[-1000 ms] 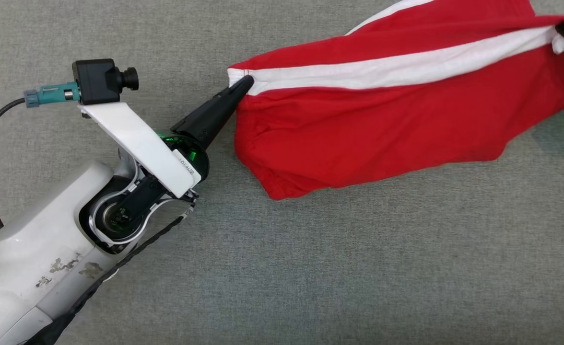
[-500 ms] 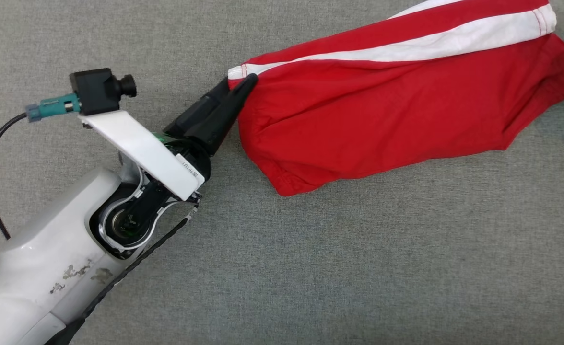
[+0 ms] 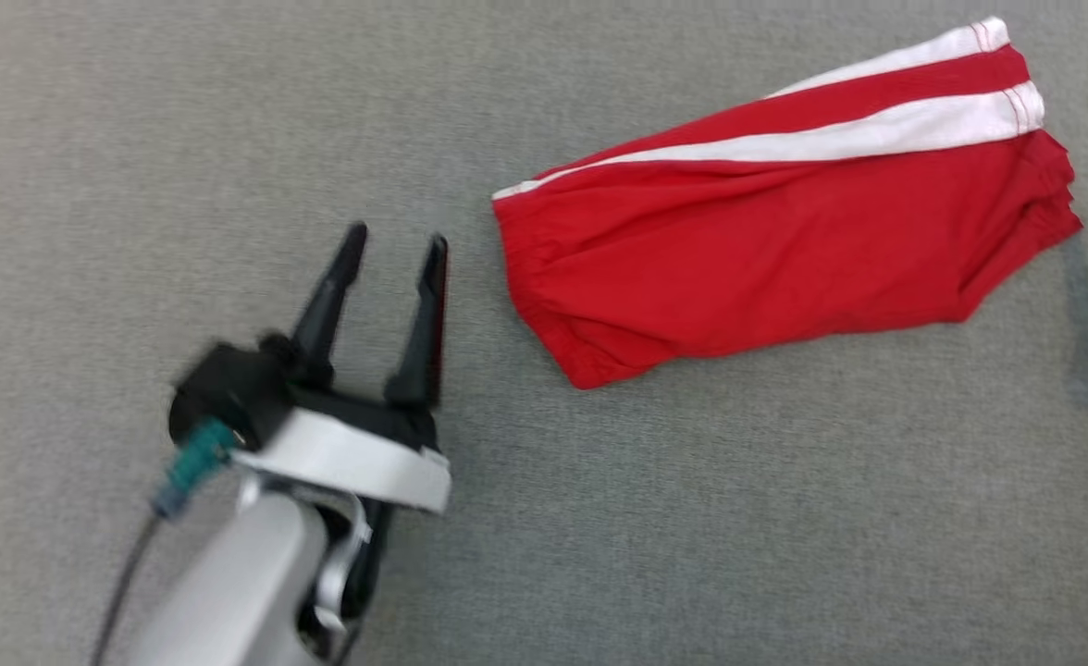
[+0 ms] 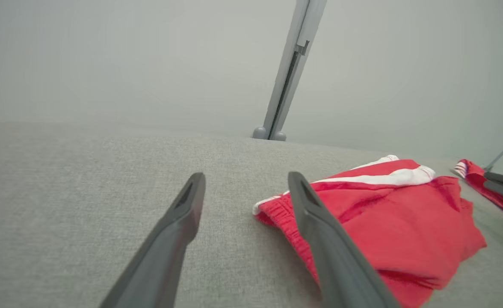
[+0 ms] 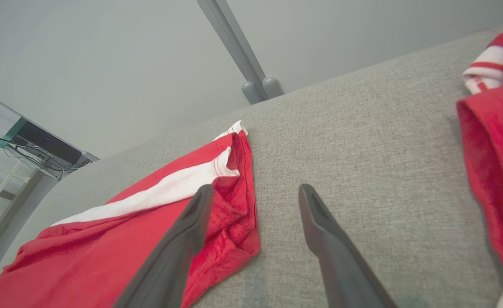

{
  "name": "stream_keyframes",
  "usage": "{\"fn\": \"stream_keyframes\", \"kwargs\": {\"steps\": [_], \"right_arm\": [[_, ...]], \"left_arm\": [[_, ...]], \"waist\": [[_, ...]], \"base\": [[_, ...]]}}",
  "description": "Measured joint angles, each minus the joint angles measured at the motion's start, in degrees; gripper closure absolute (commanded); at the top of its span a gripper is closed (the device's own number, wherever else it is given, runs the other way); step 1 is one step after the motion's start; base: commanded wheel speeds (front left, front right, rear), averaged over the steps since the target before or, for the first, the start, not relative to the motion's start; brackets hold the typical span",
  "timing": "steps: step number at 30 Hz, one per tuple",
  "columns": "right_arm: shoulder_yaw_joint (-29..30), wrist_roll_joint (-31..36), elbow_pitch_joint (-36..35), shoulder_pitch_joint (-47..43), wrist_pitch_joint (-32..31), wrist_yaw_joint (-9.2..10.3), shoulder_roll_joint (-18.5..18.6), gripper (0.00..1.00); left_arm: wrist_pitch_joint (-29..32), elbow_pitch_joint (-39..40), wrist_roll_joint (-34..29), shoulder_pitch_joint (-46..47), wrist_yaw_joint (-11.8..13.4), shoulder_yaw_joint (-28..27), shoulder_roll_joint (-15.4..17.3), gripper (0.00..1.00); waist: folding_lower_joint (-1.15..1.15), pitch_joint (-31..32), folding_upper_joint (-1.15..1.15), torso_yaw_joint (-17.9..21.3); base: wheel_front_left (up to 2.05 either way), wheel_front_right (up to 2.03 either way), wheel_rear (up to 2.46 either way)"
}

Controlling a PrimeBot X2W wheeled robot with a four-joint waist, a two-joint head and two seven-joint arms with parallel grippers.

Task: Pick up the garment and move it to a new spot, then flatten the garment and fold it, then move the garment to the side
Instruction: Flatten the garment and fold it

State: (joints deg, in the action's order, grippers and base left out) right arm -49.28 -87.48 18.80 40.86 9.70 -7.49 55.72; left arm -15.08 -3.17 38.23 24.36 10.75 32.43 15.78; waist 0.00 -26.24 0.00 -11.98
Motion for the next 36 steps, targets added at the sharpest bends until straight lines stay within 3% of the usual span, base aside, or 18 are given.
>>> {"fn": "stream_keyframes", "kwargs": {"steps": [4, 8, 21, 22, 23, 24, 25, 26, 27, 36], "right_arm": [[-0.4, -1.0, 4.7, -0.4, -0.3, 0.0, -3.1, 0.0], [-0.8, -3.5, 9.6, -0.5, -3.4, 0.0, -5.2, 0.0], [0.7, -7.3, 22.9, 3.7, -7.9, 0.0, -10.2, 0.0], [0.4, -7.2, 23.8, 3.8, -8.4, 0.0, -10.5, 0.13], [0.1, -7.1, 24.6, 3.8, -9.1, -0.01, -10.8, 0.37], [0.1, -7.1, 24.6, 3.8, -9.1, -0.01, -10.8, 0.53], [-0.3, -7.1, 25.7, 3.9, -10.2, -0.01, -11.5, 0.6], [-0.7, -7.0, 26.2, 4.1, -10.6, -0.01, -11.9, 0.74], [-1.1, -6.5, 26.5, 4.3, -11.0, -0.02, -12.2, 1.0], [-1.9, -4.2, 27.0, 4.1, -8.6, -0.02, -13.7, 1.0]], "left_arm": [[0.0, 1.4, -12.0, -8.2, 0.9, -2.8, -6.0, 0.0], [0.0, 1.4, -18.6, -12.5, -0.7, -3.7, -9.6, 0.0], [0.0, 0.6, -24.4, -14.8, -5.2, -5.8, -12.7, 0.0], [0.0, 0.6, -24.6, -14.9, -5.2, -6.0, -12.8, 0.0], [0.0, 0.6, -24.7, -15.0, -5.2, -6.2, -12.8, 0.0], [0.0, 0.6, -24.7, -15.0, -5.2, -6.2, -12.8, 0.0], [0.0, 0.6, -25.0, -15.4, -5.4, -6.7, -12.8, 0.0], [0.0, 0.6, -25.1, -15.6, -5.5, -6.9, -12.9, 0.0], [0.0, 0.6, -25.1, -15.7, -5.5, -7.1, -12.9, 0.0], [0.0, 1.1, -25.5, -15.7, -5.1, -7.3, -12.9, 0.0]], "waist": [[0.0, 1.8, 0.0, -2.7], [0.0, 3.4, 0.0, -5.5], [0.0, 5.0, 0.0, -9.8], [0.0, 5.1, 0.0, -9.9], [0.0, 5.2, 0.0, -10.0], [0.0, 5.2, 0.0, -10.0], [0.0, 5.4, 0.0, -9.9], [0.0, 5.5, 0.0, -9.8], [0.0, 5.6, 0.0, -9.6], [0.0, 6.3, 0.0, -8.4]], "base": [[0.0, 0.0, 0.0], [0.0, 0.0, 0.0], [0.0, 0.0, 0.0], [0.0, 0.0, 0.0], [0.0, 0.0, 0.0], [0.0, 0.0, 0.0], [0.0, 0.0, 0.0], [0.0, 0.0, 0.0], [0.0, 0.0, 0.0], [0.0, 0.0, 0.0]]}}
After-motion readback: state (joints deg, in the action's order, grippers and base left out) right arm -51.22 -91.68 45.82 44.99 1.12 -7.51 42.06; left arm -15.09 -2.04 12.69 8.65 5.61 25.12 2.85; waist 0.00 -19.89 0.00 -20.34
